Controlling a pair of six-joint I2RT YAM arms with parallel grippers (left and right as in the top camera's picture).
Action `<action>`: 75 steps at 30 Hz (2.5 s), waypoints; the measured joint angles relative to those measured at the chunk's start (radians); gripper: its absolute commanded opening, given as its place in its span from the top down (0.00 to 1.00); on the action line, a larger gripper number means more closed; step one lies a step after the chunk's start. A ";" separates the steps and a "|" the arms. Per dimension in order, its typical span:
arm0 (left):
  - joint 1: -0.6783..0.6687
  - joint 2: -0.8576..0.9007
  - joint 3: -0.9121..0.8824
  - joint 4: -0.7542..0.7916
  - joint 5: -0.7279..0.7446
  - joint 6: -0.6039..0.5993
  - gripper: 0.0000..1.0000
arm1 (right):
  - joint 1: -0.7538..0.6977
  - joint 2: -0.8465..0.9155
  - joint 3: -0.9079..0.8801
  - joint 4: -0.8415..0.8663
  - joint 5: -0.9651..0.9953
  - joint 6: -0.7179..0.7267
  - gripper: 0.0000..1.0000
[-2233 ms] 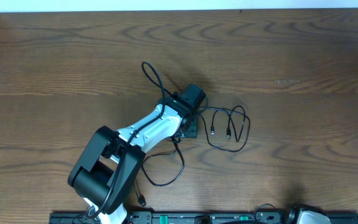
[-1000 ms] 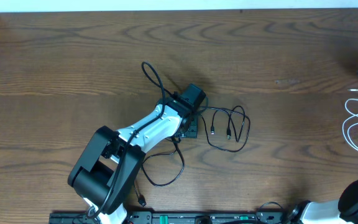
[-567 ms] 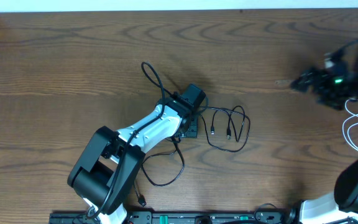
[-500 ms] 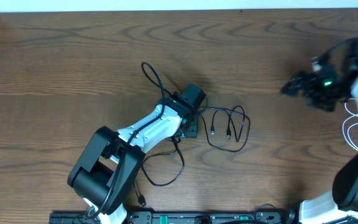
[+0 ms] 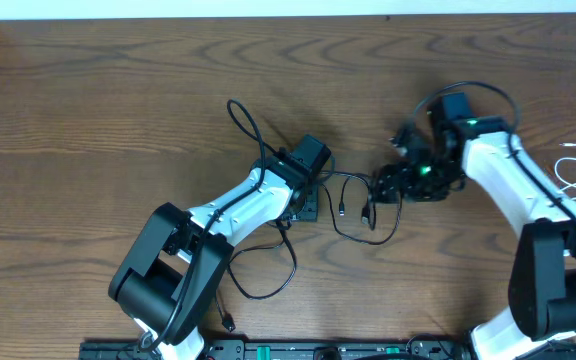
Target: Untangle cables
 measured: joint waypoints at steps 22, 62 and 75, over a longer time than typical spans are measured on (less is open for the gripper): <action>0.000 0.000 0.000 -0.002 0.000 0.000 0.41 | 0.069 -0.068 0.082 -0.153 -0.002 0.039 0.25; 0.000 0.000 0.000 -0.002 0.003 0.000 0.42 | -0.066 -0.340 0.149 0.121 0.302 0.283 0.99; 0.000 0.000 0.000 -0.002 0.003 0.000 0.42 | -0.582 -0.506 0.227 0.199 0.315 0.274 0.99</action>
